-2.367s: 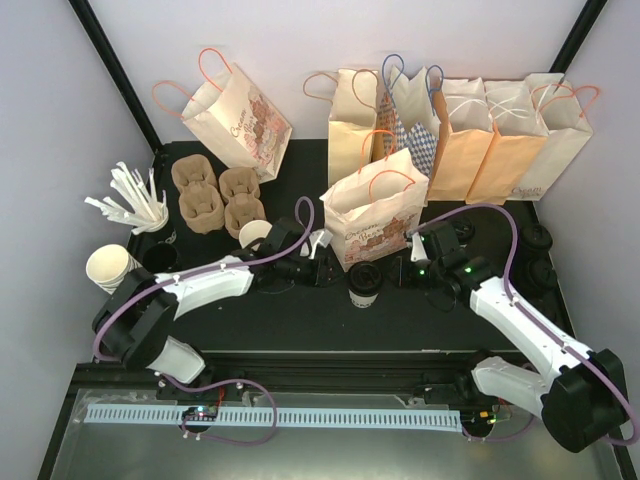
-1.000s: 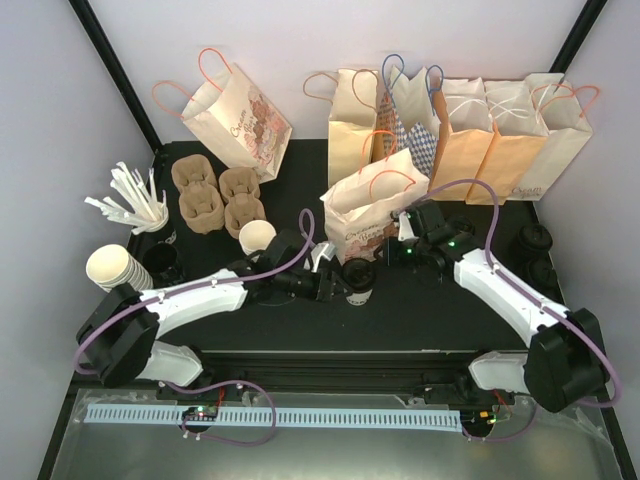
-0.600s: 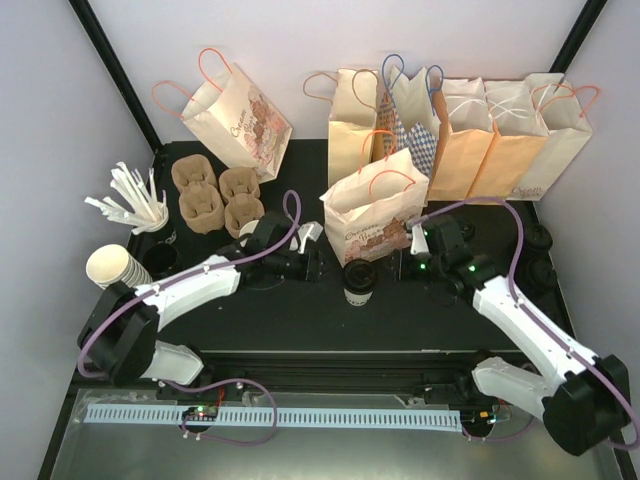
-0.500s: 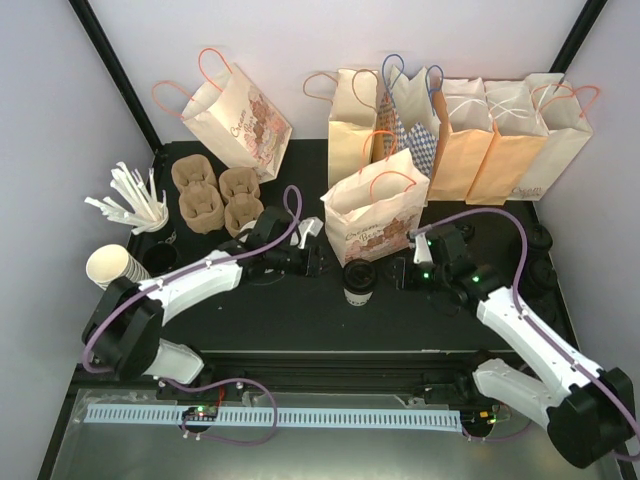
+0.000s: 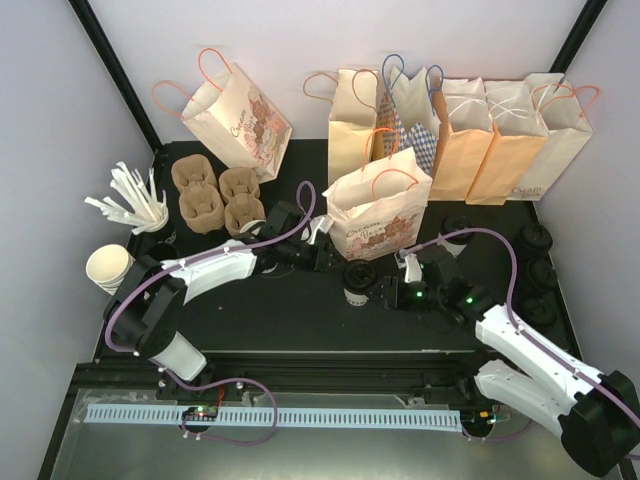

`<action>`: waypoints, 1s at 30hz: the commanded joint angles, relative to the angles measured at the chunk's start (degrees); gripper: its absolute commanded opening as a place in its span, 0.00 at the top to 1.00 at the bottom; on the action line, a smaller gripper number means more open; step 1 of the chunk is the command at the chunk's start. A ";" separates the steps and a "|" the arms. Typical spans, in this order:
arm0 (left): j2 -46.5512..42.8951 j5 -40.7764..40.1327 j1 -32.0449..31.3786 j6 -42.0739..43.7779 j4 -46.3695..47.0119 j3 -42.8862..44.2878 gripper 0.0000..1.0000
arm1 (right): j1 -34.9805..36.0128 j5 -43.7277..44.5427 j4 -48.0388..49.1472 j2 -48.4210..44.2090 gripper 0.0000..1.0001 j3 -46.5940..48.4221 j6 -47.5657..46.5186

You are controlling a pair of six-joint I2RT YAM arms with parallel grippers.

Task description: Pack the takeout coffee

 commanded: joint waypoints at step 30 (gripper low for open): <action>0.67 3.22 -4.01 -4.69 5.30 -2.92 0.65 | -0.26 13.91 -5.44 4.92 0.72 6.86 -0.72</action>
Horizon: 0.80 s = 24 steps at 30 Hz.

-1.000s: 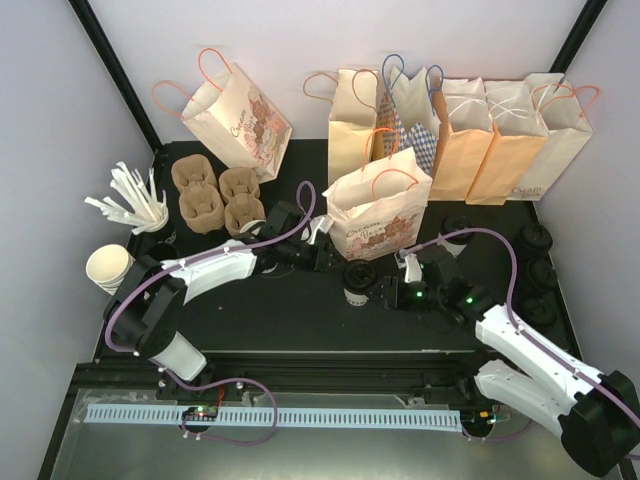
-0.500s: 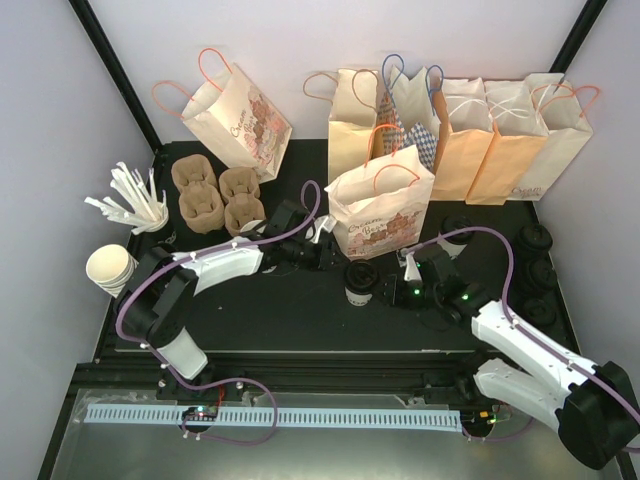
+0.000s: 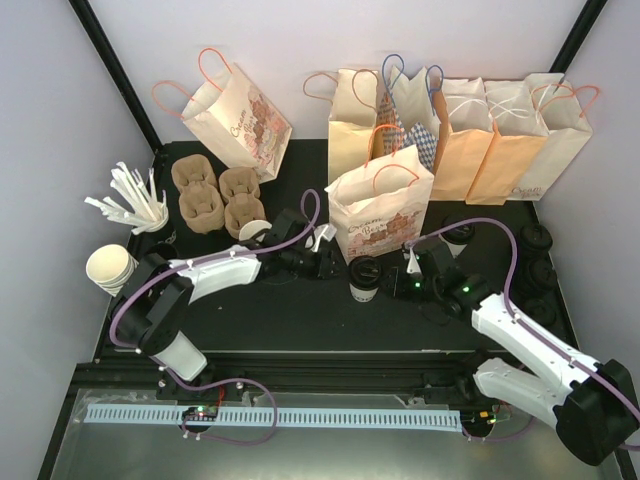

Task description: Pack the takeout coffee

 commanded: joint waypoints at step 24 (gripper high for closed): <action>-5.40 -2.70 -2.45 -0.95 -0.96 -1.00 0.64 | -5.69 5.93 -4.33 1.52 0.71 6.13 -7.44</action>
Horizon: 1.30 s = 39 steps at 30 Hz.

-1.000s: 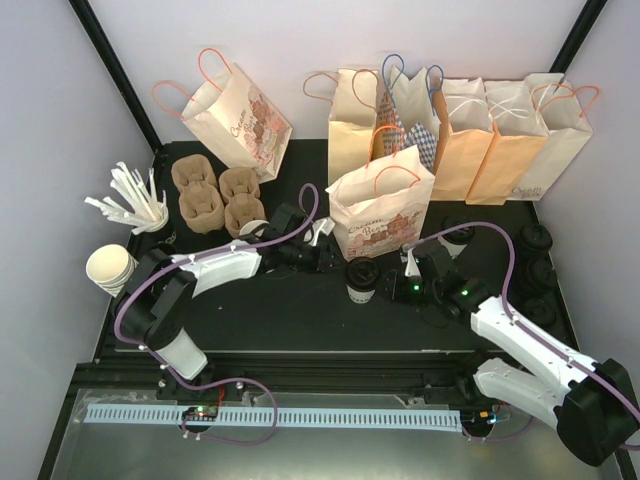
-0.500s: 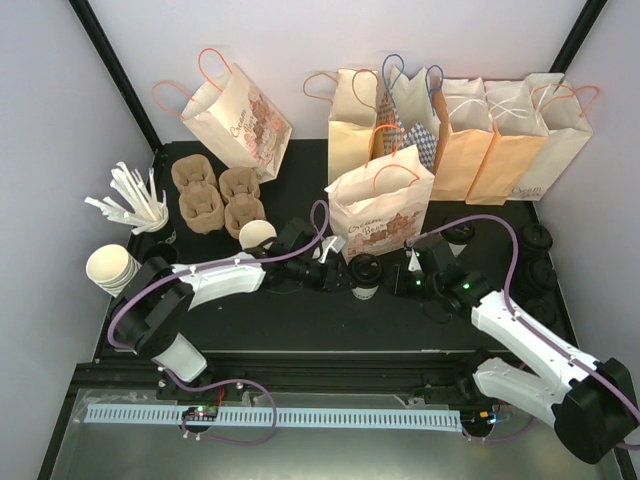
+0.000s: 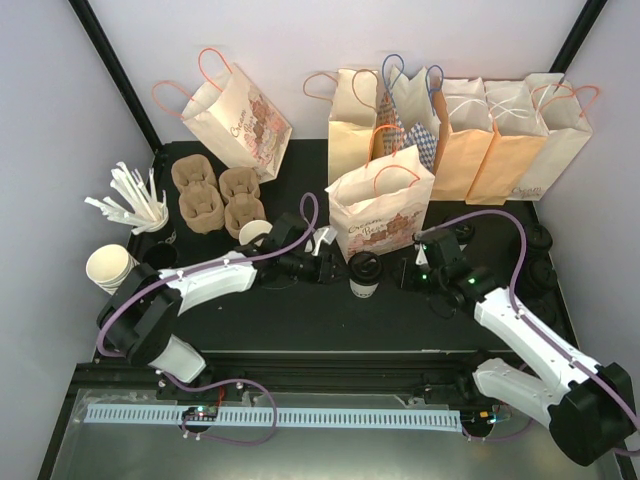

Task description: Pack the takeout coffee

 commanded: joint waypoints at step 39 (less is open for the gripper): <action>4.48 1.23 0.69 0.64 -0.15 4.23 0.71 | -3.61 -9.02 11.54 14.04 0.78 3.57 -6.95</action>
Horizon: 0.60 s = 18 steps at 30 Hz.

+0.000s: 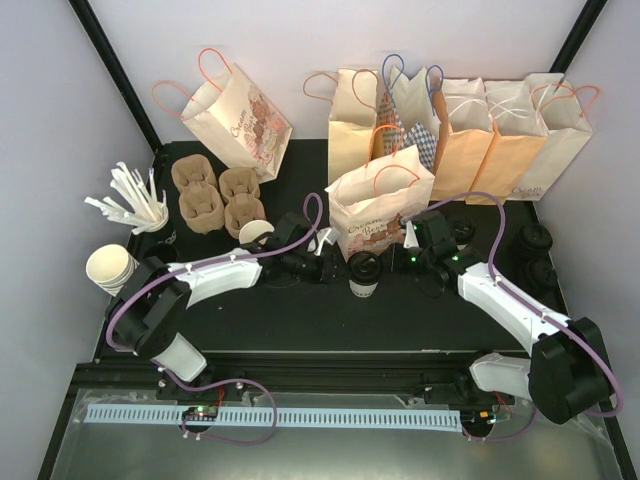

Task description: Pack the takeout coffee

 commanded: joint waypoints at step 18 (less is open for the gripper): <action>6.79 -0.46 0.17 1.68 -2.63 2.47 0.75 | -0.07 -3.52 4.20 1.99 0.80 -8.17 -1.12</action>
